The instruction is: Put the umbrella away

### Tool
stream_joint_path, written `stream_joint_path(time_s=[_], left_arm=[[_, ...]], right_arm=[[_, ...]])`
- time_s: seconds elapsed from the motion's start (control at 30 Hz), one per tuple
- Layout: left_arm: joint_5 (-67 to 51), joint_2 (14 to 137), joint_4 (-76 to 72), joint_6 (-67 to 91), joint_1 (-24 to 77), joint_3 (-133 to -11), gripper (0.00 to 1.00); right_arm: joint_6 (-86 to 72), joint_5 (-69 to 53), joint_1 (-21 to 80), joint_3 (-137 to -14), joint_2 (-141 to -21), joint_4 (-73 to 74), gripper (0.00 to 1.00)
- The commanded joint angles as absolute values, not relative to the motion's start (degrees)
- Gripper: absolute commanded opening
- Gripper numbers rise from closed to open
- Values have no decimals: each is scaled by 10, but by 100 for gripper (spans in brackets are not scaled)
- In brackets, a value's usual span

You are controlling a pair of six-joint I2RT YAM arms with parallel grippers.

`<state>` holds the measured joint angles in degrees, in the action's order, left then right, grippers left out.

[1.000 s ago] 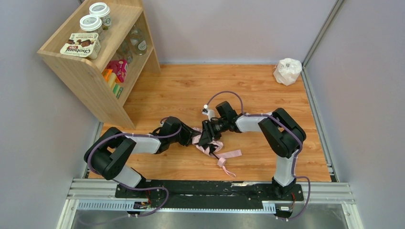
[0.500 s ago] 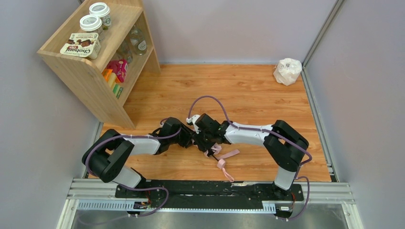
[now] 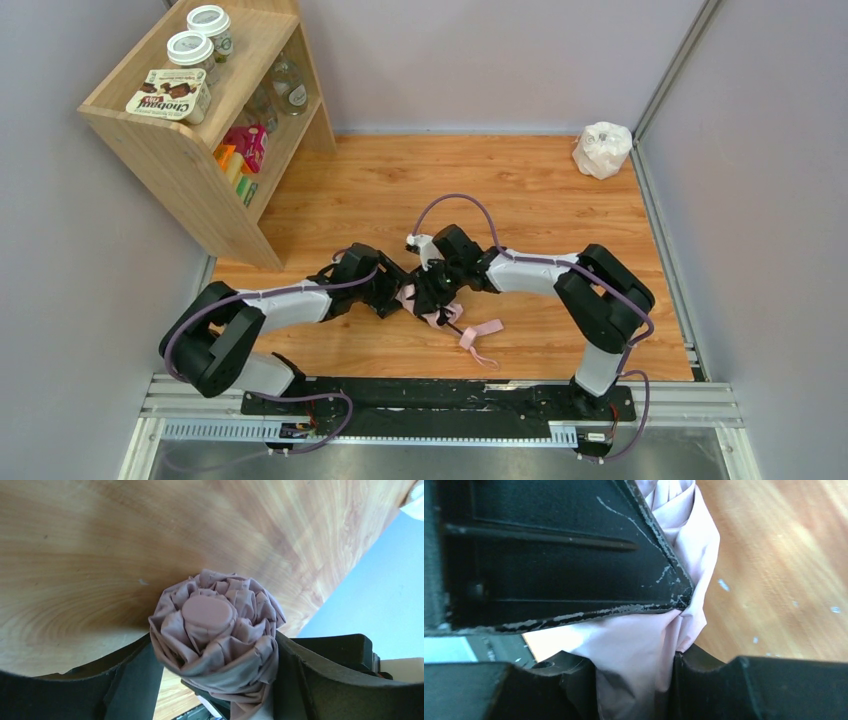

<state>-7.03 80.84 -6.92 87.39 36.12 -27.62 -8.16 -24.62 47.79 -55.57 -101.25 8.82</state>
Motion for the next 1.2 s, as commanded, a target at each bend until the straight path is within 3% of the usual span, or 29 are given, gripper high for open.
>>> stream_joint_path(time_s=[0.0,0.2,0.27,0.33,0.37,0.43,0.57,0.6,0.73,0.87,1.03,1.17], left_arm=[[-54,797,111,869,369,-273,78],[-66,827,93,885,369,-270,78],[-74,841,62,880,369,-272,71],[-74,845,15,867,371,-275,57],[-72,845,11,864,371,-274,40],[-65,828,-31,860,371,-262,24],[-47,780,-76,859,371,-234,6],[-41,768,-93,858,372,-223,0],[-12,700,-134,870,371,-197,0],[24,629,-156,860,371,-197,0],[63,557,-164,830,371,-209,0],[79,512,-156,799,371,-226,0]], right_arm=[[-135,-393,461,-561,-997,-40,0],[-187,-446,458,-555,-977,-114,0],[-209,-475,459,-558,-984,-133,0],[-228,-503,456,-551,-991,-160,0],[-234,-515,456,-548,-992,-170,0],[-243,-538,454,-545,-997,-178,0],[-217,-507,454,-553,-979,-92,0],[-208,-484,454,-557,-967,-56,5],[-200,-402,454,-578,-922,75,55],[-193,-348,454,-586,-861,138,80],[-183,-309,454,-625,-791,212,95],[-170,-259,461,-635,-722,250,98]])
